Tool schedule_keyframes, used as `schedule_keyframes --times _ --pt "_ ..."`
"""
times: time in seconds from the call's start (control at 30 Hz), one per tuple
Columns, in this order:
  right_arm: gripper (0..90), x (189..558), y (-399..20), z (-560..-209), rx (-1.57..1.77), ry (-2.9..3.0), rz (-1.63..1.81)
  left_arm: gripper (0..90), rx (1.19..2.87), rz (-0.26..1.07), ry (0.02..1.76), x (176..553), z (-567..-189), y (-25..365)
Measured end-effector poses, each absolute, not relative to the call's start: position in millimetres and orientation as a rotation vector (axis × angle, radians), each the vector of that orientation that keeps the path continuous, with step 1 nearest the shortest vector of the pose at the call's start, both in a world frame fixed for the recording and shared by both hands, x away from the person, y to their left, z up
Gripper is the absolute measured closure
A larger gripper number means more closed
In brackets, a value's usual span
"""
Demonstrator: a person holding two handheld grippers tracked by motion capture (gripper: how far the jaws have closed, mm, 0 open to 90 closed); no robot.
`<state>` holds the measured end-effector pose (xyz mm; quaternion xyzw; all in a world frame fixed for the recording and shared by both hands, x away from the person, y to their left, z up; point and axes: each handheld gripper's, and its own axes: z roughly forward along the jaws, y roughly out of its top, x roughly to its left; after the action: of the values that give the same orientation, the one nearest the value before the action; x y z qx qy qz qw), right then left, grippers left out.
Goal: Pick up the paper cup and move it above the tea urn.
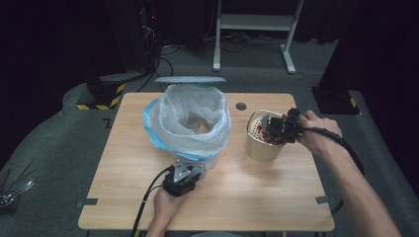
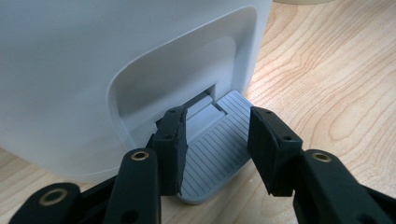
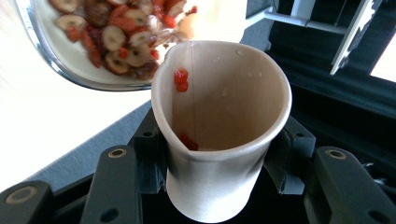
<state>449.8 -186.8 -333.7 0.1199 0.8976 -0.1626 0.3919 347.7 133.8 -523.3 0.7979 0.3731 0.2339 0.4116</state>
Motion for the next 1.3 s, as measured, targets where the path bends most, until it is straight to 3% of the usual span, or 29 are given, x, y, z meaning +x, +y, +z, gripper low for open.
schedule_keyframes --times 0.67,1.3 --pt "47.8 446 -201 -340 0.353 2.323 -0.330 57.3 2.008 0.589 0.939 348 -523 134" --pt "46.2 429 -244 -338 0.721 2.365 0.237 57.2 2.009 0.587 0.939 348 -523 134"
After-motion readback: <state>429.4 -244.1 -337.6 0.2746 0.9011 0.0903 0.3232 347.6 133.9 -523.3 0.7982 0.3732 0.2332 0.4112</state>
